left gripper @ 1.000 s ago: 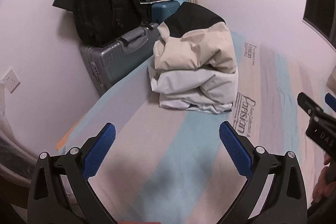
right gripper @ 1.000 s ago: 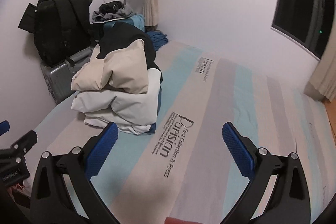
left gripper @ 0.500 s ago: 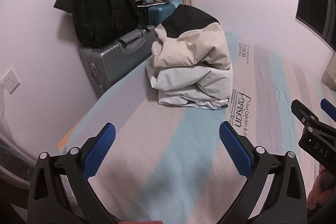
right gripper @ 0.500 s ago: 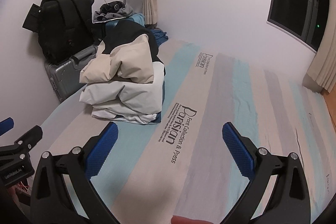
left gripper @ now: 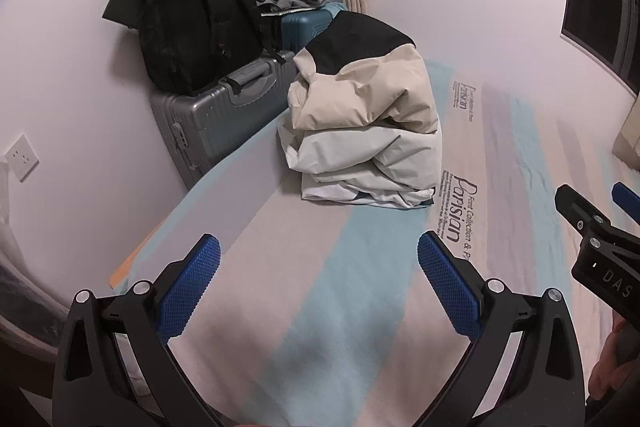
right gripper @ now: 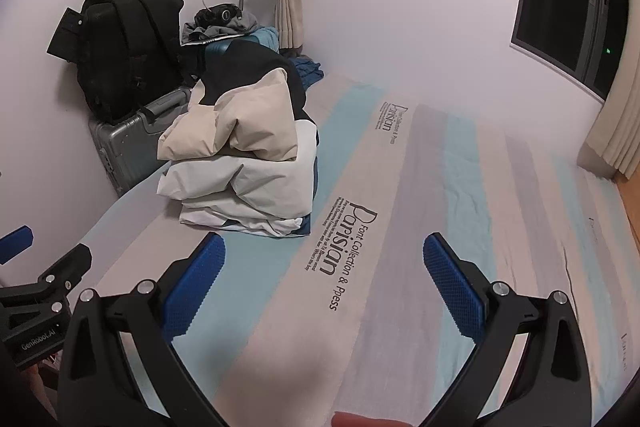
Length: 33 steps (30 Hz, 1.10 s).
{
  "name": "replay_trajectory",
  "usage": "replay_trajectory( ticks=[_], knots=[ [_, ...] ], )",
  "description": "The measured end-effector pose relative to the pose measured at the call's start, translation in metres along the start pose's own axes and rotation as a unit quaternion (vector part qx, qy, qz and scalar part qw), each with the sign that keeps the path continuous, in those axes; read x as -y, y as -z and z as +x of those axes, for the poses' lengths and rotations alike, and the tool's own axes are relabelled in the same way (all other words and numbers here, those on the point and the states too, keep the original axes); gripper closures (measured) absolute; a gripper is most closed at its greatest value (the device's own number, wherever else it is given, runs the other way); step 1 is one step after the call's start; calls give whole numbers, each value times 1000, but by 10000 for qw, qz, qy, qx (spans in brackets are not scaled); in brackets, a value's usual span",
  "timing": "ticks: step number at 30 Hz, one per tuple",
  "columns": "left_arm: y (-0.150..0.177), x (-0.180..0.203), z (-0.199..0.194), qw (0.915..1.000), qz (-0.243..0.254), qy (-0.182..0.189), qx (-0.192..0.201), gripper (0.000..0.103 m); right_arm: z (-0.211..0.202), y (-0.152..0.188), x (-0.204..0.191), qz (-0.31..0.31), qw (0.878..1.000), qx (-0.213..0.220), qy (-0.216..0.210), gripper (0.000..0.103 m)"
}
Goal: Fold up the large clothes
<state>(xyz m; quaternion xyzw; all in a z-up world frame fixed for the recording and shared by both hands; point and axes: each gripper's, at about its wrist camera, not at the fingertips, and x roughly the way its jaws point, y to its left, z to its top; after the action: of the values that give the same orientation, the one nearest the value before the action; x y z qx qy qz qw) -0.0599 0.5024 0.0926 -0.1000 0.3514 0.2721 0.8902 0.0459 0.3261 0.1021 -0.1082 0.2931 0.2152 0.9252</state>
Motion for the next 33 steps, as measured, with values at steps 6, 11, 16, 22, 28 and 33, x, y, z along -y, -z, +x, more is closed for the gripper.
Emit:
replay_trajectory(
  ticks=[6,11,16,22,28,33],
  knots=[
    [4,2,-2,10000,-7,-44,22,6,0,-1,-2,-28,10000,-17,13,7],
    [5,5,-3,10000,49,-60,16,6,1,-2,-2,-30,10000,-33,9,7],
    [3,4,-5,10000,15,-62,23,6,0,-2,-3,-6,10000,-31,-13,7],
    [0,1,0,10000,-64,29,-69,6,0,-1,-3,-23,10000,-60,-13,7],
    [3,2,-4,9998,-91,-59,142,6,2,1,-2,-31,10000,-87,-29,7],
    [2,3,0,9999,-89,-66,9,6,1,1,-2,-14,10000,-87,-26,7]
  ],
)
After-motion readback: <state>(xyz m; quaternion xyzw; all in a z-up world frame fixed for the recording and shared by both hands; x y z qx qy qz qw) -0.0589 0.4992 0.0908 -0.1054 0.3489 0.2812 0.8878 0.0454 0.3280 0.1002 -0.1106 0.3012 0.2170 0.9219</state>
